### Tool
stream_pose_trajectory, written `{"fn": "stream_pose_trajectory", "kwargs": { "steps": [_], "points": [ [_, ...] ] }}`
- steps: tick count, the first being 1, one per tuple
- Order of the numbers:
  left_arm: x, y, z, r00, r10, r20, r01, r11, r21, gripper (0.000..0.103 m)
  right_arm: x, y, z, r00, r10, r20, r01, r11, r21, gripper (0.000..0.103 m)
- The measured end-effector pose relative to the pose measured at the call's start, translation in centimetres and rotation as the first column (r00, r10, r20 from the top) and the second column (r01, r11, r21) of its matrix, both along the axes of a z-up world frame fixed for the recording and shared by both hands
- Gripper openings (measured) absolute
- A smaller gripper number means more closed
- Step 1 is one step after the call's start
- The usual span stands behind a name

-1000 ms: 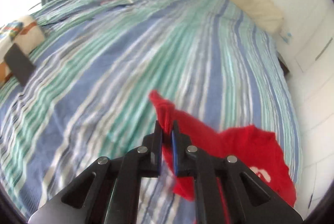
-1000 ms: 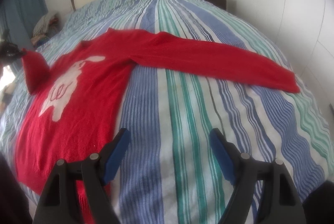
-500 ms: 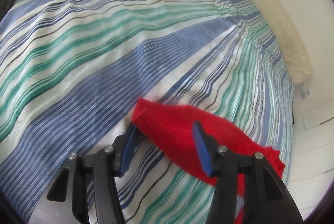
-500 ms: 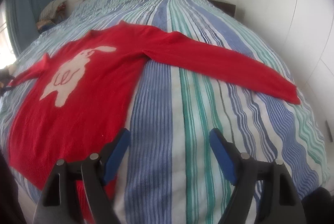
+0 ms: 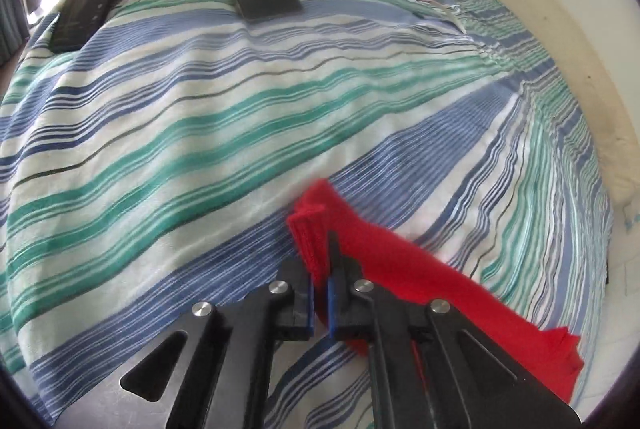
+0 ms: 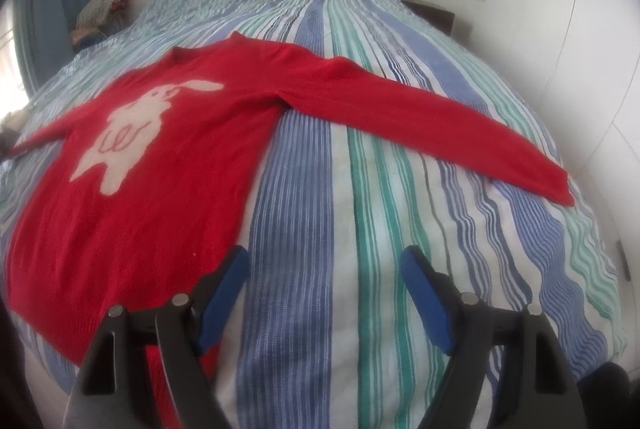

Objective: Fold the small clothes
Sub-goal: 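Pull the sleeve straight out from the body with the left gripper, release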

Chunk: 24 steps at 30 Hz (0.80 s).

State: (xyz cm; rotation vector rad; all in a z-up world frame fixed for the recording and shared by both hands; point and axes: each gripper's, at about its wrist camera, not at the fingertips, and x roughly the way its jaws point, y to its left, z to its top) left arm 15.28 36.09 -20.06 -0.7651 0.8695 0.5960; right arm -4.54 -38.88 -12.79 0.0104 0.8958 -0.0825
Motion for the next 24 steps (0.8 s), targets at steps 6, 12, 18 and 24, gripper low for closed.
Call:
{"fn": "stream_pose_trajectory", "kwargs": {
  "steps": [6,12,18,24],
  "points": [
    [0.5,-0.5,-1.1,0.998,-0.005,-0.065,0.008,0.999,0.042,0.002,0.0,-0.2,-0.1,1.0,0.0,0.0,0.0,1.0,0.001,0.078],
    [0.7,-0.2,-1.5,0.996,-0.016,-0.087,0.019,0.999,0.03,0.007,0.1,-0.6,-0.2,1.0,-0.013,-0.006,0.013,1.0,0.008,0.078],
    [-1.1,0.8,0.1,0.997,-0.032,-0.064,0.033,0.999,0.016,0.029,0.2,-0.4,-0.3,1.0,-0.009,-0.007,0.009,1.0,-0.009,0.078],
    [-3.6,0.8,3.7,1.0,0.013,-0.023,-0.011,0.993,0.115,0.074,0.0,0.0,-0.1,1.0,0.001,0.006,-0.001,1.0,-0.018,0.078]
  ]
}}
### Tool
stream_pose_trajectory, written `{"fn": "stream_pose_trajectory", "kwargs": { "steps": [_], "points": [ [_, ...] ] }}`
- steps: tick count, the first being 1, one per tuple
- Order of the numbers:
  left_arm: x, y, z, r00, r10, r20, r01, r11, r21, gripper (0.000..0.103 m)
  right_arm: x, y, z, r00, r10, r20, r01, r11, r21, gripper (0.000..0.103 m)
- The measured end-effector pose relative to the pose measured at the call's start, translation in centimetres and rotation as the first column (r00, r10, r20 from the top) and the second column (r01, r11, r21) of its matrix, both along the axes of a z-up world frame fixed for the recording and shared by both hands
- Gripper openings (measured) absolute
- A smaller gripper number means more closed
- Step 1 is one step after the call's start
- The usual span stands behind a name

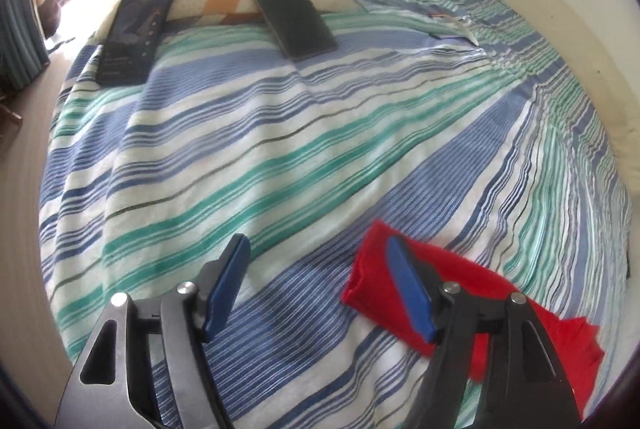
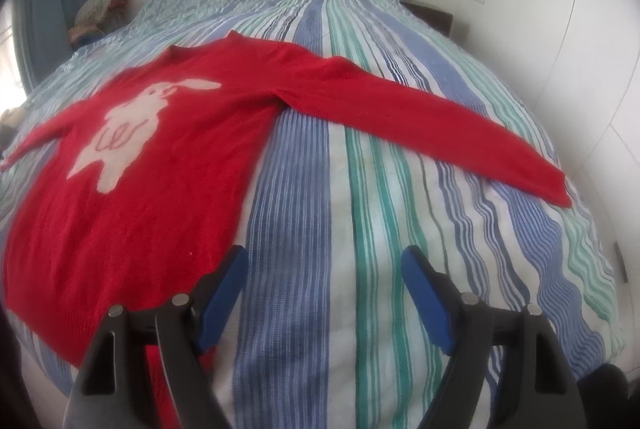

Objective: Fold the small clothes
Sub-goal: 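Pull the sleeve straight out from the body with the left gripper, release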

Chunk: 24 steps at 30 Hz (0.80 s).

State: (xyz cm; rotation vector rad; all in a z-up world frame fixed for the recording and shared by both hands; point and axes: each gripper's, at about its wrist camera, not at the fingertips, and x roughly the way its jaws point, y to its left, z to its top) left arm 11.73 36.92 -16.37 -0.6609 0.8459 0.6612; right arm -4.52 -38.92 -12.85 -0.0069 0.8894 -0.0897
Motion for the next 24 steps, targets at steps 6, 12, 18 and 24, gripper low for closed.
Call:
{"fn": "stream_pose_trajectory", "kwargs": {
  "steps": [6,12,18,24],
  "points": [
    [2.5,-5.4,2.3,0.978,-0.186,0.089,0.189,0.982,-0.021,0.075,0.0,0.0,0.0,1.0,-0.002,0.003,0.002,1.0,-0.001,0.078],
    [7.3,-12.9,1.9,0.903,-0.424,0.06,0.425,0.905,-0.004,0.082,-0.1,0.2,0.1,1.0,0.001,0.004,-0.001,1.0,-0.014,0.078],
    [7.3,-10.6,-3.0,0.944,-0.312,-0.104,0.309,0.95,-0.05,0.082,-0.2,-0.1,0.1,1.0,-0.009,0.004,0.01,1.0,-0.008,0.078],
    [3.0,-6.9,-2.0,0.965,-0.233,-0.119,0.233,0.972,-0.017,0.078,-0.1,-0.6,0.3,1.0,-0.023,0.01,0.023,1.0,0.013,0.078]
  ]
}}
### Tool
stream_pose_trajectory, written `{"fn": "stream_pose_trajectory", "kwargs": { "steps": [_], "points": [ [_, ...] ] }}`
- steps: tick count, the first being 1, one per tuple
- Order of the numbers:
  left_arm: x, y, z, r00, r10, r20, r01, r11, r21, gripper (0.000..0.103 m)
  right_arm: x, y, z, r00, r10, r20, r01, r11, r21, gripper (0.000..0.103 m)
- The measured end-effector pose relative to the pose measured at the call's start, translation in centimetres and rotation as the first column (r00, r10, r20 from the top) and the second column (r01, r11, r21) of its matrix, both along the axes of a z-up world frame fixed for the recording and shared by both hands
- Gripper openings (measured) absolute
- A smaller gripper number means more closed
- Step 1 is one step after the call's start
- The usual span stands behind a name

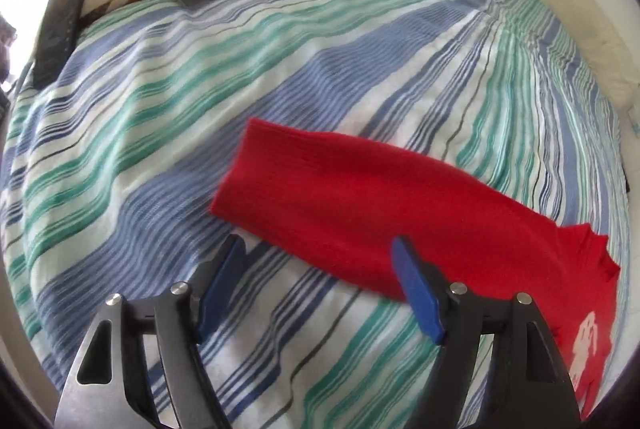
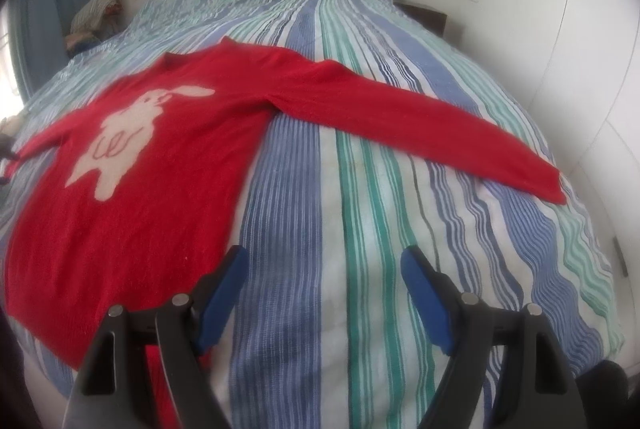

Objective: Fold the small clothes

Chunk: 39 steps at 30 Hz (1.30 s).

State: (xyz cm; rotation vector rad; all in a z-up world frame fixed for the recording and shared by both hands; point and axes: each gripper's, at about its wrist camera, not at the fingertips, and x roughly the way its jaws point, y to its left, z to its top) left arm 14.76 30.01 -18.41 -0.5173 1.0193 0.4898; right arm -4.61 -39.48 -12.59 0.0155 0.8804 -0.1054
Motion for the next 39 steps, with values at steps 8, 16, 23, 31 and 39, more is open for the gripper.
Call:
{"fn": "stream_pose_trajectory", "kwargs": {
  "steps": [8,16,23,31,39],
  "points": [
    [-3.5,-4.1,4.3,0.981,-0.099,0.166,0.107,0.993,-0.039,0.084,0.2,0.1,0.1,1.0,-0.002,0.009,0.002,1.0,-0.006,0.078],
    [-4.6,-17.4,4.4,0.908,-0.354,0.224,0.382,0.919,-0.1,0.086,0.0,0.3,0.3,1.0,-0.002,0.019,0.003,1.0,-0.024,0.078],
    [-4.8,-22.0,1.8,0.874,-0.461,0.156,0.474,0.879,-0.057,0.088,-0.3,-0.1,0.6,0.999,-0.017,0.034,0.017,1.0,-0.02,0.078],
    [-6.4,-21.9,-2.5,0.866,-0.497,0.063,0.495,0.868,0.049,0.088,-0.2,-0.4,0.6,0.999,-0.028,0.037,0.028,0.999,-0.018,0.078],
    [-6.1,-22.0,-2.7,0.868,-0.494,0.059,0.492,0.87,0.044,0.094,-0.2,-0.4,0.6,0.999,-0.032,0.041,0.033,0.999,-0.029,0.078]
  ]
}}
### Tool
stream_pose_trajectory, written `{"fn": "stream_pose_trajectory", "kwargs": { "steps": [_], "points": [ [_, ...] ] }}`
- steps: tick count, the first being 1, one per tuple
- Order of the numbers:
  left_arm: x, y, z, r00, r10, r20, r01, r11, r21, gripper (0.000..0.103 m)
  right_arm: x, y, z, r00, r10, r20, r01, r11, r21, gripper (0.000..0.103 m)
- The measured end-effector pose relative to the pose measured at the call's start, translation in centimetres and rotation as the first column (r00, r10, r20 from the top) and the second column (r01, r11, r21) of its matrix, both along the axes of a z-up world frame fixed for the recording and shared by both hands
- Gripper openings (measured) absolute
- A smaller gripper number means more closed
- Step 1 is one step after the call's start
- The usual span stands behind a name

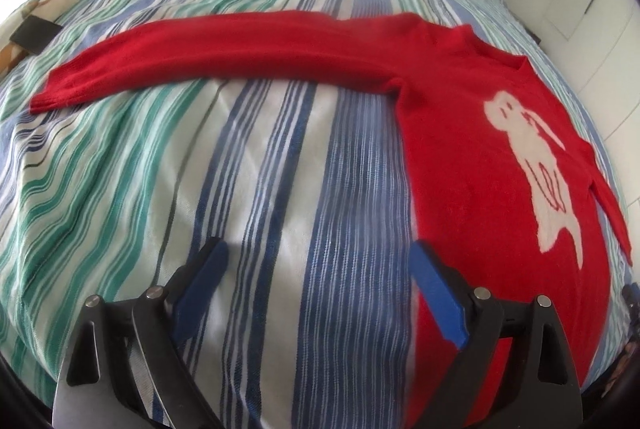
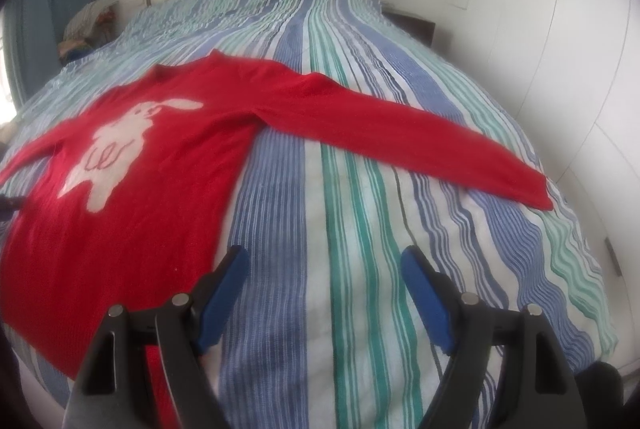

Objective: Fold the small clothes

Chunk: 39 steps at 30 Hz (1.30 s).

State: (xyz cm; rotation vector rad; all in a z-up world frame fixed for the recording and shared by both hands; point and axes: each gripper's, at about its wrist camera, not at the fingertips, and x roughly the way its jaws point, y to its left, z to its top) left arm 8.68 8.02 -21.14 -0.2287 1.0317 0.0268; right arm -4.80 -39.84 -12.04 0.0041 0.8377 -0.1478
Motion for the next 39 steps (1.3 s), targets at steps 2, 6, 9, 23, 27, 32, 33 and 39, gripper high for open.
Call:
{"fn": "stream_pose_trajectory", "kwargs": {
  "steps": [2,6,9,23,27,32,33,39],
  "points": [
    [0.0,0.05,-0.04,1.0,0.001,-0.002,-0.001,1.0,-0.001,0.094,-0.05,-0.07,0.06,1.0,-0.004,0.004,0.004,1.0,-0.002,0.078],
    [-0.07,0.03,-0.16,1.0,0.002,-0.008,-0.002,1.0,0.009,0.095,-0.06,-0.2,0.06,1.0,-0.008,0.003,0.008,1.0,0.0,0.078],
    [-0.08,0.02,-0.17,1.0,0.003,-0.009,-0.002,1.0,0.01,0.095,-0.06,-0.13,0.08,1.0,-0.005,0.005,0.005,1.0,-0.003,0.078],
    [0.0,0.0,-0.23,1.0,0.003,-0.011,-0.003,1.0,0.012,0.096,-0.21,-0.05,0.33,1.0,-0.003,0.015,0.003,1.0,-0.007,0.078],
    [-0.1,0.02,-0.24,1.0,0.002,-0.011,-0.002,1.0,0.016,0.096,-0.1,-0.02,0.29,1.0,0.002,0.013,-0.002,1.0,-0.01,0.078],
    [-0.02,-0.01,-0.23,1.0,0.002,-0.012,-0.002,1.0,0.016,0.096,-0.06,-0.03,0.26,1.0,0.0,0.015,0.0,1.0,-0.009,0.078],
    [-0.02,-0.01,-0.23,1.0,0.002,-0.012,-0.002,1.0,0.016,0.096,-0.05,-0.03,0.26,1.0,0.0,0.015,0.0,1.0,-0.009,0.078],
    [-0.1,0.07,-0.26,1.0,0.003,-0.013,-0.003,1.0,0.016,0.096,-0.07,-0.02,0.26,1.0,0.001,0.015,-0.001,1.0,-0.009,0.078]
  ]
}}
